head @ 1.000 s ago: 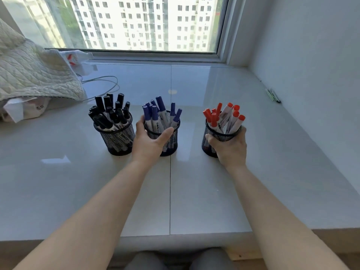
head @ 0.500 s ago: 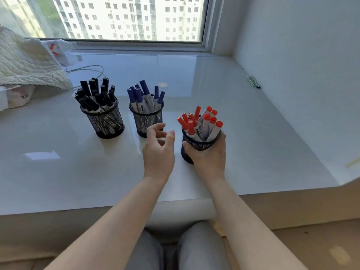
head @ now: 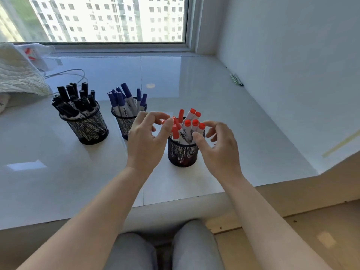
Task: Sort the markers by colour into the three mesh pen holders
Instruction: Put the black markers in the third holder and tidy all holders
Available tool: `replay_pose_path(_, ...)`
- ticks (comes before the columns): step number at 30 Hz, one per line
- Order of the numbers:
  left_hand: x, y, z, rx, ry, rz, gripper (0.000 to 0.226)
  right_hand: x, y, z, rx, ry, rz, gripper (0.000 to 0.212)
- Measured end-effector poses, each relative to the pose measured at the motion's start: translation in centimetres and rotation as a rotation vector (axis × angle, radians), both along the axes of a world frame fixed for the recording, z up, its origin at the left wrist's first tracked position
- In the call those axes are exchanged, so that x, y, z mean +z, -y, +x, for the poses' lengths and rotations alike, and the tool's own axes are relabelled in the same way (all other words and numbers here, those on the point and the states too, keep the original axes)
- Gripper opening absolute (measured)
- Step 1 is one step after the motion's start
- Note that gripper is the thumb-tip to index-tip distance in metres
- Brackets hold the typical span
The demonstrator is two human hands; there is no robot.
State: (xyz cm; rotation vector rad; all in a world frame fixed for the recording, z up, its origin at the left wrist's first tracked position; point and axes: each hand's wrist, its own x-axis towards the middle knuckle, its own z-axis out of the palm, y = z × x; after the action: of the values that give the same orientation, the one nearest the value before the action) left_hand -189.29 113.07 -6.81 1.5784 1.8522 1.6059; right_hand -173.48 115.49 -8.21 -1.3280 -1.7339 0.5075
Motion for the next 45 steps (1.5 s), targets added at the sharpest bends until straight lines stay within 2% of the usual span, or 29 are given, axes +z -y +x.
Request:
replay_pose_path(4, 0.6, -0.4, -0.2, -0.006, -0.262, -0.002, 0.028, 0.3, -1.0, -0.1, 0.042, 0.059, -0.007, 0.018)
replay_pose_path(7, 0.8, -0.5, -0.1, -0.015, -0.455, -0.006, 0.037, 0.3, -1.4, 0.1, 0.045, 0.057, 0.011, 0.02)
replay_pose_path(10, 1.2, -1.0, 0.4, -0.032, -0.568, -0.033, 0.04, 0.2, -1.4, 0.1, 0.054, 0.039, -0.007, 0.025)
replay_pose_path(14, 1.6, -1.9, 0.9, -0.086, -0.573, -0.036, 0.029, 0.1, -1.3, 0.0, 0.058, -0.026, -0.06, 0.026)
replay_pose_path(19, 1.6, -2.3, 1.2, -0.114, -0.575, -0.048, 0.028, 0.5, -0.9, 0.1, 0.062, -0.148, -0.117, 0.019)
replay_pose_path(22, 2.6, -2.2, 1.3, -0.08, -0.41, 0.053, 0.022, 2.2, -1.2, 0.1, 0.024, -0.251, -0.11, 0.025)
replay_pose_path(25, 4.0, -2.2, 0.7, 0.024, -0.111, 0.111, 0.013, 4.1, -1.5, 0.1, -0.042, -0.35, -0.068, 0.024)
replay_pose_path(30, 5.9, -1.8, -1.2, 0.19, 0.349, 0.218, 0.016, 6.5, -1.2, 0.7, -0.191, -0.552, 0.048, 0.019)
replay_pose_path(33, 6.0, -1.5, -1.9, 0.204, 0.622, 0.198, 0.019, 6.7, -1.1, 1.1, -0.224, -0.803, -0.059, 0.011)
replay_pose_path(38, 5.1, -0.2, -1.2, 0.055, 1.142, 0.018, 0.018, 5.7, -0.7, 0.6, -0.117, -1.206, -0.451, 0.0)
replay_pose_path(40, 4.9, 0.1, -0.9, -0.04, 1.241, 0.003, 0.014, 5.3, -0.6, 0.3, -0.004, -1.305, -0.557, 0.01)
replay_pose_path(42, 4.5, 0.2, -0.6, -0.118, 1.257, -0.011, 0.011, 5.1, -0.3, 0.1, 0.11, -1.309, -0.607, 0.015)
replay_pose_path(44, 4.2, 0.3, -0.5, -0.191, 1.206, -0.045, 0.002, 4.6, -0.1, -0.2, 0.168, -1.144, -0.599, 0.017)
replay_pose_path(45, 3.9, 0.4, -0.5, -0.222, 1.163, -0.063, 0.007, 4.2, 0.0, -0.3, 0.161, -1.006, -0.556, 0.017)
